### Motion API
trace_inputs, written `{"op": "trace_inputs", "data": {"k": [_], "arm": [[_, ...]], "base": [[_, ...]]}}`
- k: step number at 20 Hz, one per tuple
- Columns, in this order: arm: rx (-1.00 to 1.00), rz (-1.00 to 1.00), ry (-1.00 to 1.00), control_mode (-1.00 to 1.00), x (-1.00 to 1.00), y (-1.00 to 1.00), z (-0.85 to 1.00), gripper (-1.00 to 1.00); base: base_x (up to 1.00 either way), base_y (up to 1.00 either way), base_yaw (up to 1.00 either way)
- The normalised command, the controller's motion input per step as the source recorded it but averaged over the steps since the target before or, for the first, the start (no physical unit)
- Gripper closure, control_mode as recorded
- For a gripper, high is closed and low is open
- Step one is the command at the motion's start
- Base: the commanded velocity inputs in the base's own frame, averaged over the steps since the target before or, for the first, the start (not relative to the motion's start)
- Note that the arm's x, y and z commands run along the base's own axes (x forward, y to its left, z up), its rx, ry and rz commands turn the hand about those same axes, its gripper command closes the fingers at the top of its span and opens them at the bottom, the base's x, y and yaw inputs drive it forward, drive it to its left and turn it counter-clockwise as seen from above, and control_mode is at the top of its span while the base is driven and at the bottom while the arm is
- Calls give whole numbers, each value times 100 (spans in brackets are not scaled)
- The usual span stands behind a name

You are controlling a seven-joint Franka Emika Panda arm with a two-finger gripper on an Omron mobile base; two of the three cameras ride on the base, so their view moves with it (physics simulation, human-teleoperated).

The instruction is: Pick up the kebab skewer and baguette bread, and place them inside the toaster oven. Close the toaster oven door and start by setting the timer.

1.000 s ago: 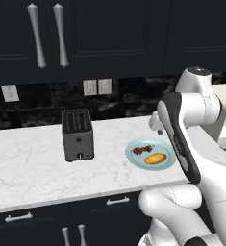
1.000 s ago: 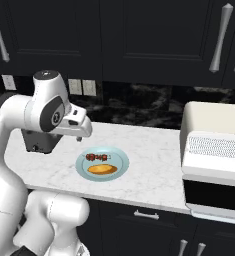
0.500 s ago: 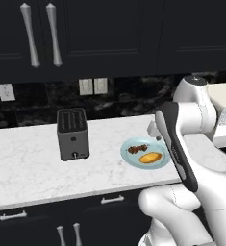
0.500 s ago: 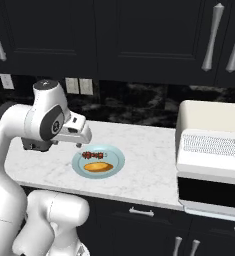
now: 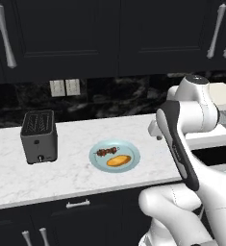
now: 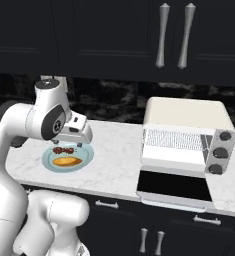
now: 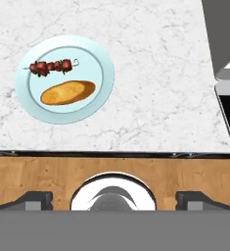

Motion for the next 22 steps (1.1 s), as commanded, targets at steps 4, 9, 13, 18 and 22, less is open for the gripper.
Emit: {"op": "trace_inputs", "data": {"k": [4, 9, 13, 18, 22], "arm": [[0, 0, 0, 100, 0, 0, 0, -100], [0, 0, 0, 100, 0, 0, 0, -100], [0, 0, 0, 100, 0, 0, 0, -100], [0, 0, 0, 100, 0, 0, 0, -100], [0, 0, 0, 100, 0, 0, 0, -100]], "base": [[3, -33, -3], [6, -41, -3], [15, -28, -4], [33, -27, -2], [32, -39, 0]]}}
